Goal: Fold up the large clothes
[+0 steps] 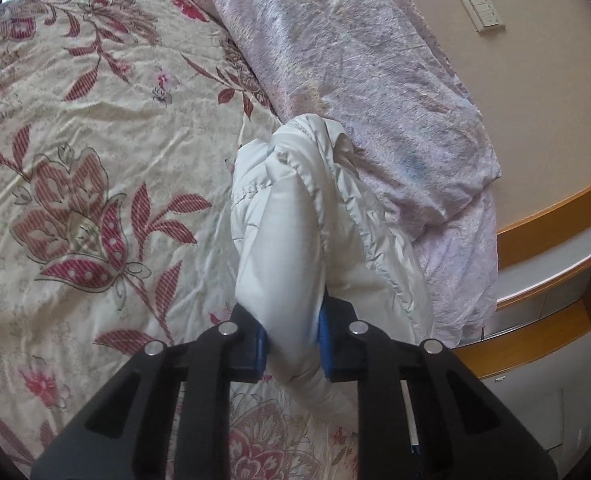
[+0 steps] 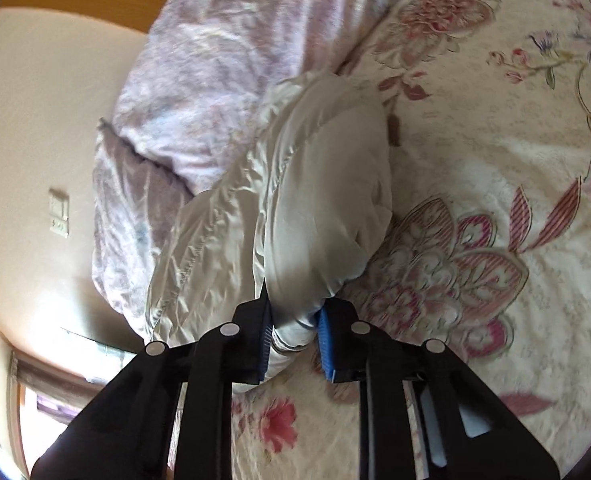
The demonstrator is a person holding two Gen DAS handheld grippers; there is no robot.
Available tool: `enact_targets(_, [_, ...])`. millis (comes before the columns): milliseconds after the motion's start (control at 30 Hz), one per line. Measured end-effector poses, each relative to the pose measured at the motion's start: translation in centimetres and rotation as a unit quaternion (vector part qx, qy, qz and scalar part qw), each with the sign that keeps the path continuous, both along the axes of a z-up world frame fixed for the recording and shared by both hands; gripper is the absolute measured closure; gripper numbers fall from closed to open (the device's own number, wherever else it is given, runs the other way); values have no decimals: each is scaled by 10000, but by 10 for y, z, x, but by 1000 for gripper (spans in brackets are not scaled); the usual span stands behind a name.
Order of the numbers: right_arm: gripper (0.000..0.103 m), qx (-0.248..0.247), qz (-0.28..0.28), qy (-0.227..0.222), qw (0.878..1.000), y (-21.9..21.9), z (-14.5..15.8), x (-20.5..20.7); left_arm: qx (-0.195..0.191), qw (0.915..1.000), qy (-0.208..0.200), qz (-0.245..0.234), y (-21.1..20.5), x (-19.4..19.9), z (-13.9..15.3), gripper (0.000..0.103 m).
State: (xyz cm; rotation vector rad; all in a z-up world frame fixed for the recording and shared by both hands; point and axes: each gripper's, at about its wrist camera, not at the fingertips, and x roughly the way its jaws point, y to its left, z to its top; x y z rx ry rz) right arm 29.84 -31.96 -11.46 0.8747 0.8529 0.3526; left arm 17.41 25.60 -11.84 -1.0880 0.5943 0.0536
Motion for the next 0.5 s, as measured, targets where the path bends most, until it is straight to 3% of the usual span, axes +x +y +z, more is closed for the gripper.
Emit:
enact_targets(300, [83, -200, 970, -142, 9950, 28, 3, -69, 219, 9997, 3, 74, 28, -106, 7, 84])
enact_targets(500, [83, -237, 1112, -62, 9935, 29, -12, -117, 285, 9995, 63, 89, 29, -170, -3, 83])
